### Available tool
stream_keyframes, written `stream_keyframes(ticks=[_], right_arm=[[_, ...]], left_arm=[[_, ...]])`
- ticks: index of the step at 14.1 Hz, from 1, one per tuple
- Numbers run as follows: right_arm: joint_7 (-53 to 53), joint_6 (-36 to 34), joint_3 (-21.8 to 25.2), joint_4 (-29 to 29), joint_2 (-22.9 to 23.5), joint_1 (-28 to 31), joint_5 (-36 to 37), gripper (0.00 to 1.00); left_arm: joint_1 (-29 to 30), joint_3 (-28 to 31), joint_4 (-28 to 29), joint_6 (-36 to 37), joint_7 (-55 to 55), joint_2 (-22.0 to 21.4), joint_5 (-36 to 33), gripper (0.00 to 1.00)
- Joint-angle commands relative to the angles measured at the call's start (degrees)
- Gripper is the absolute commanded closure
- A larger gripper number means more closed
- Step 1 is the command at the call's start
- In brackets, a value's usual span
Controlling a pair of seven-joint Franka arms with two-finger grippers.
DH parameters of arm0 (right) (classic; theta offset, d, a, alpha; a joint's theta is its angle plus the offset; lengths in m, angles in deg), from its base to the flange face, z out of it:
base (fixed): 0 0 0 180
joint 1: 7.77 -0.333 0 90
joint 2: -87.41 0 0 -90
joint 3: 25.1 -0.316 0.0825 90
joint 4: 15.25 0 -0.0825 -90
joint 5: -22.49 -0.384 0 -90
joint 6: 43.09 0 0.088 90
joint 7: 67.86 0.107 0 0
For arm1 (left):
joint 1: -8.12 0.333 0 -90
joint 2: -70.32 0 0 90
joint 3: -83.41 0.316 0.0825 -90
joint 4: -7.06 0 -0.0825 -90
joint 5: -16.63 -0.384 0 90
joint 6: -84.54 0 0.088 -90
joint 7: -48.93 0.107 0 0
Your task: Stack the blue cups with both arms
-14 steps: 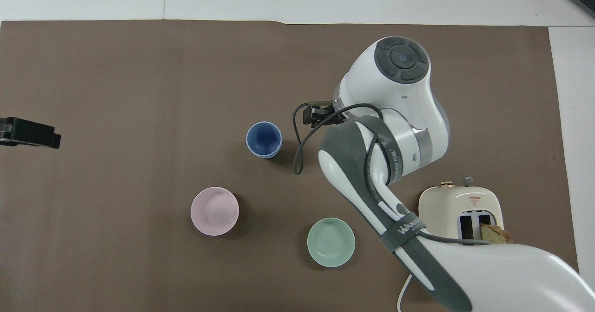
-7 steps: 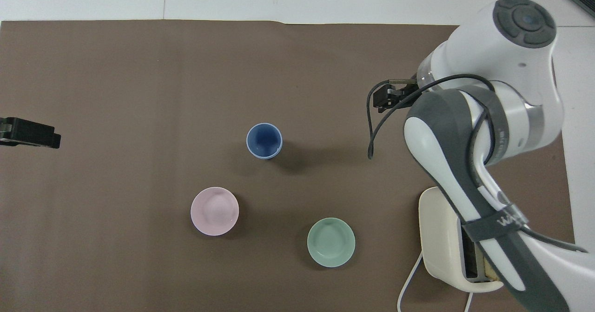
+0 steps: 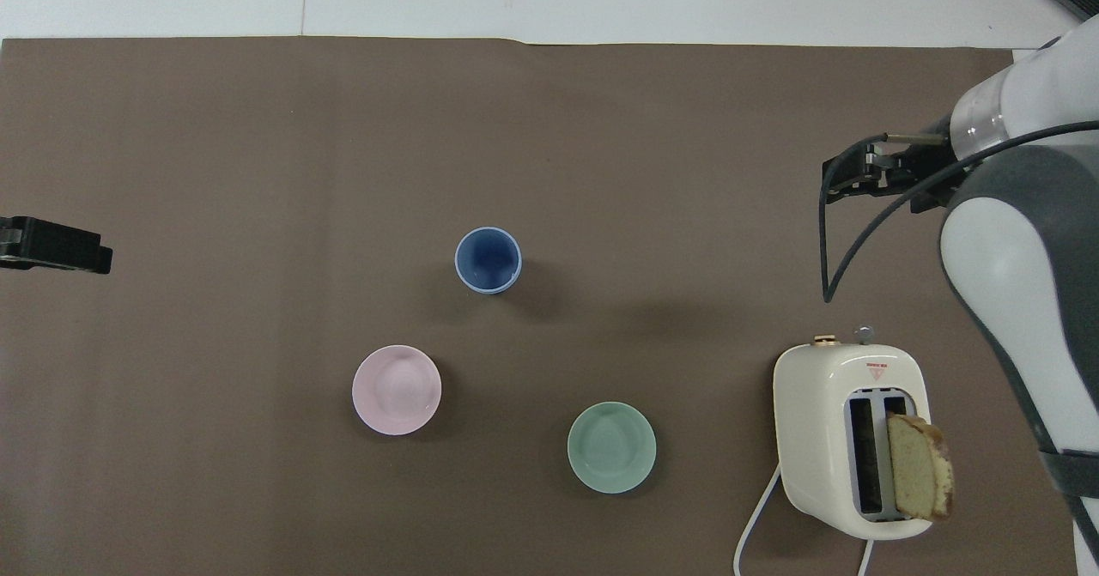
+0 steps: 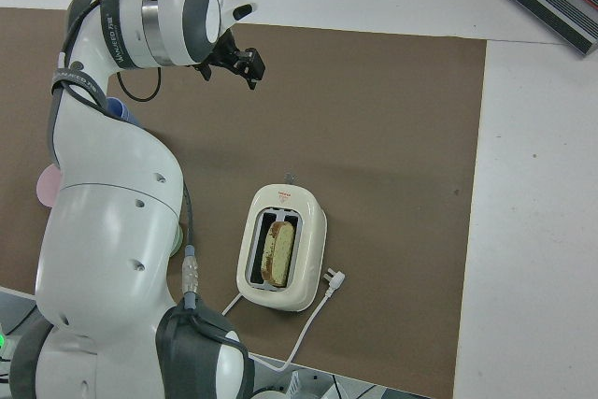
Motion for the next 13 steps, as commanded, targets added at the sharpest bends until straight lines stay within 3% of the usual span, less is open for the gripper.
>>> stream_keyframes(ticks=[1, 5, 13], right_arm=[[-0.9, -2.1, -0.7, 0.6, -3.1, 2.2, 1.3, 0.00], [-4.4, -5.1, -0.6, 0.6, -5.9, 4.7, 2.8, 0.00], [-5.6, -5.9, -0.7, 0.7, -6.5, 5.7, 2.0, 0.00]], left_arm=[[0.4, -0.2, 0.4, -0.4, 0.5, -0.7, 0.2, 0.00], [0.4, -0.2, 0.4, -0.4, 0.5, -0.7, 0.2, 0.00], [0.4, -0.2, 0.4, -0.4, 0.5, -0.7, 0.2, 0.00]])
